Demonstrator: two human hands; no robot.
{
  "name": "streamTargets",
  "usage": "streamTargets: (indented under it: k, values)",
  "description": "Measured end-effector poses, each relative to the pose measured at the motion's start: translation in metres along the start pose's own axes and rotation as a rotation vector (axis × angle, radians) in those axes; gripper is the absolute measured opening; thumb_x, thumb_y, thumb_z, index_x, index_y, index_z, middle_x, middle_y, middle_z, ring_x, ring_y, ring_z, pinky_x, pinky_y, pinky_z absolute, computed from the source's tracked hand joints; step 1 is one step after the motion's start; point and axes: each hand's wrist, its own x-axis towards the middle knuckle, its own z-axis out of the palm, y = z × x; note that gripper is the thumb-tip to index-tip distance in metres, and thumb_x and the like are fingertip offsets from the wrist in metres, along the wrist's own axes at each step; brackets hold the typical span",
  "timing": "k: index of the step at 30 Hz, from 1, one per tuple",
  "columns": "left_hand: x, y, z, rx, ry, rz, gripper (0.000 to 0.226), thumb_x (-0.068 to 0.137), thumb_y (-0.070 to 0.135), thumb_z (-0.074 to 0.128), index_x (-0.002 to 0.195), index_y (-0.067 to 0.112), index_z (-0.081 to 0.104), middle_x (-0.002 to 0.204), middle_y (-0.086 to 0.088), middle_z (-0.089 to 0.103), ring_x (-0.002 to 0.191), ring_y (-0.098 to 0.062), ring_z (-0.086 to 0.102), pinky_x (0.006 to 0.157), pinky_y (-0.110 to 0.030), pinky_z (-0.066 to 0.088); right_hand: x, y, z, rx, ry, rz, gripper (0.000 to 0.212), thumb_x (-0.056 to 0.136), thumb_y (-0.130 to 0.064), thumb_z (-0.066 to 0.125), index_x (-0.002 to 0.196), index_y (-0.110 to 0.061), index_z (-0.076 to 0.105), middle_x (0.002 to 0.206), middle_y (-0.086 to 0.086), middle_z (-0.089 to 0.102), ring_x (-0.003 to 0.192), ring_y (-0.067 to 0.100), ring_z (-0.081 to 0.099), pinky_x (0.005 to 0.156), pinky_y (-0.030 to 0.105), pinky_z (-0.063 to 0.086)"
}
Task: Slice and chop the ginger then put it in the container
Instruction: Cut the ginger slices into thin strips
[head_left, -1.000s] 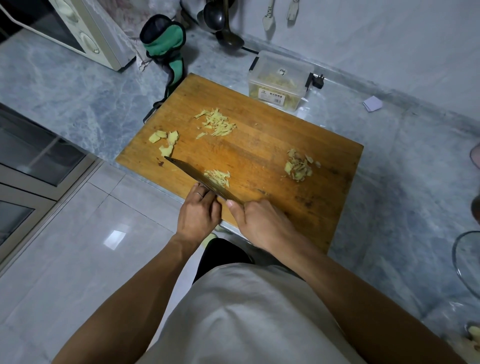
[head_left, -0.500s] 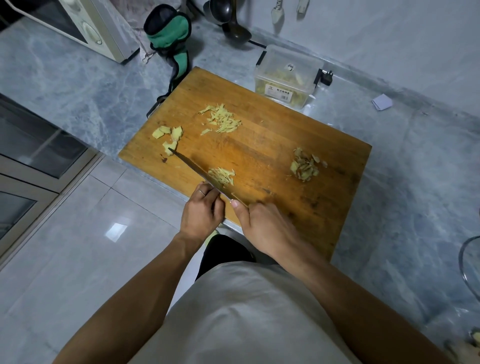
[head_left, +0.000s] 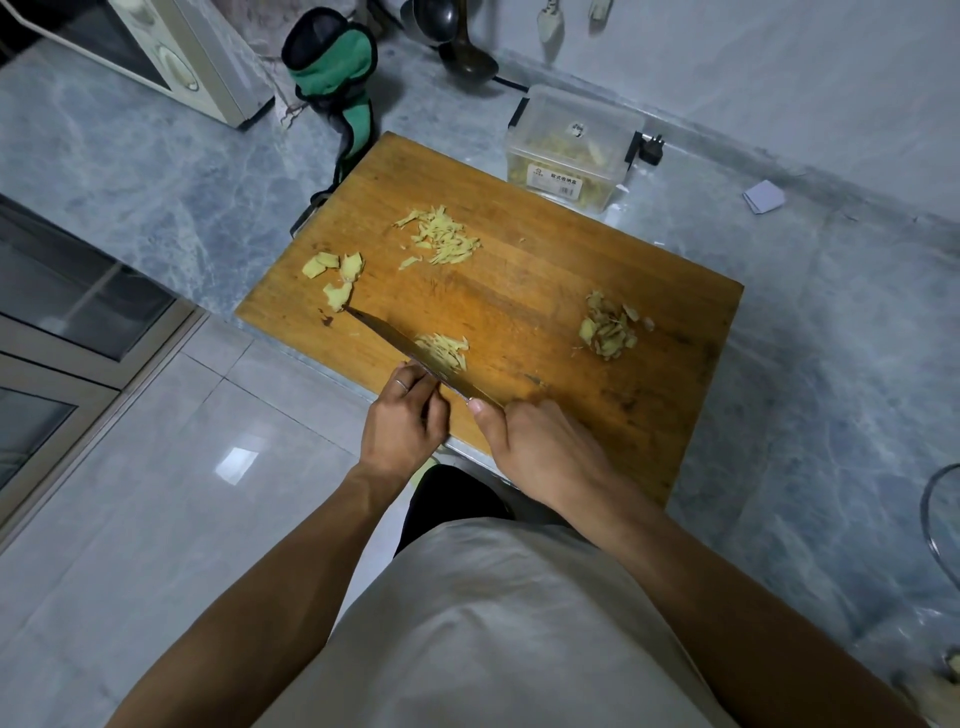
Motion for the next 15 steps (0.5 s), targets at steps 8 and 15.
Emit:
streamTargets:
  k: [8, 15]
  values:
    - [-0.0004, 0.0005, 0.0012, -0.013, -0.023, -0.059, 0.021, 0.084, 0.012, 0.050, 0.081, 0.006, 0.070, 0.097, -0.014, 0.067, 0.081, -0.021, 0.053, 0.055, -0.021, 0.035, -0.0047, -0.0021, -0.0031, -0.039, -0.021, 0.000, 0.061, 0.105, -0.057, 0.021, 0.078, -0.013, 0.053, 0.080, 0.014, 0.059, 0.071, 0.033, 0.052, 0.063, 0.035, 0.037]
    - [-0.0009, -0.0025, -0.0009, 0.002, -0.030, -0.047, 0.011, 0.081, 0.005, 0.061, 0.084, 0.004, 0.071, 0.095, -0.015, 0.066, 0.076, -0.029, 0.060, 0.059, -0.021, 0.035, -0.0003, -0.0026, -0.0021, -0.019, -0.036, 0.011, 0.062, 0.105, -0.057, 0.022, 0.067, -0.014, 0.045, 0.067, 0.005, 0.046, 0.066, 0.030, 0.048, 0.061, 0.033, 0.034]
